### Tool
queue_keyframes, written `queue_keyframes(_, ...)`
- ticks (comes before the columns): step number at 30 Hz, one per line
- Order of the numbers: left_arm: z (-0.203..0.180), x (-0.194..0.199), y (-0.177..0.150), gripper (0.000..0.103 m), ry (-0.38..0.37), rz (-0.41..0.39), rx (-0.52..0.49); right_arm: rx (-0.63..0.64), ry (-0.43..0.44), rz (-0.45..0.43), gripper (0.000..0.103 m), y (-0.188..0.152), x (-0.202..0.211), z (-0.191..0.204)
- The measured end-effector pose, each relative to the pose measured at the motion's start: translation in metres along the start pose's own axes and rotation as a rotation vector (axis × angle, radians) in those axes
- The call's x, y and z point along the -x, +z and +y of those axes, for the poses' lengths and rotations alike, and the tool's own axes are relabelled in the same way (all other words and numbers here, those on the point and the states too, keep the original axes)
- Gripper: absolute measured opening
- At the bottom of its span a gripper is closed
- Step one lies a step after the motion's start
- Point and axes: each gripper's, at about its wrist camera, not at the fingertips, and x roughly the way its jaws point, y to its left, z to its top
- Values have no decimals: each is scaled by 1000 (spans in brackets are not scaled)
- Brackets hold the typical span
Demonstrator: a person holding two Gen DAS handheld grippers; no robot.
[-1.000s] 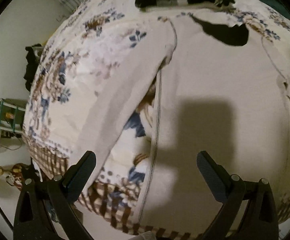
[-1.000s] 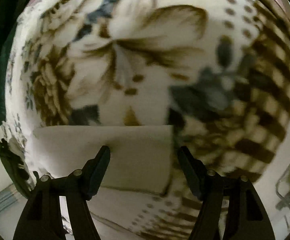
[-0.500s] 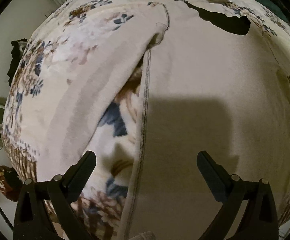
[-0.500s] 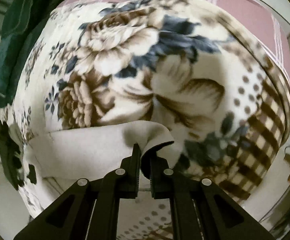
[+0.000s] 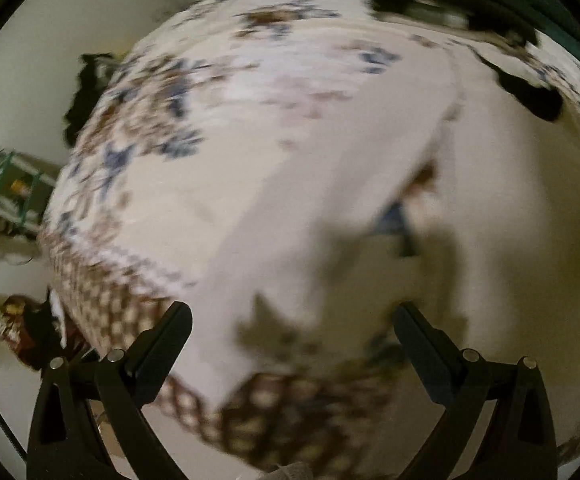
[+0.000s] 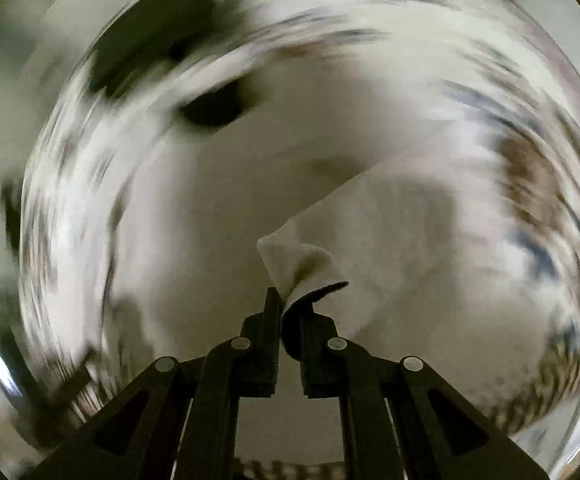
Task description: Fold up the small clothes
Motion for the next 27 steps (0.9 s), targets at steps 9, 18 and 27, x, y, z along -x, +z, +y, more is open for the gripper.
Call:
queue_keyframes(9, 79, -15, -29, 103, 122, 52, 112, 461, -132, 103, 8, -85, -73, 161)
queue_keyframes(18, 127, -34, -56, 103, 121, 129, 252, 449, -104, 178, 12, -96, -85, 161)
queue_keyframes(27, 172, -84, -78, 103, -341, 265, 661, 66, 227, 325, 54, -56, -74, 61)
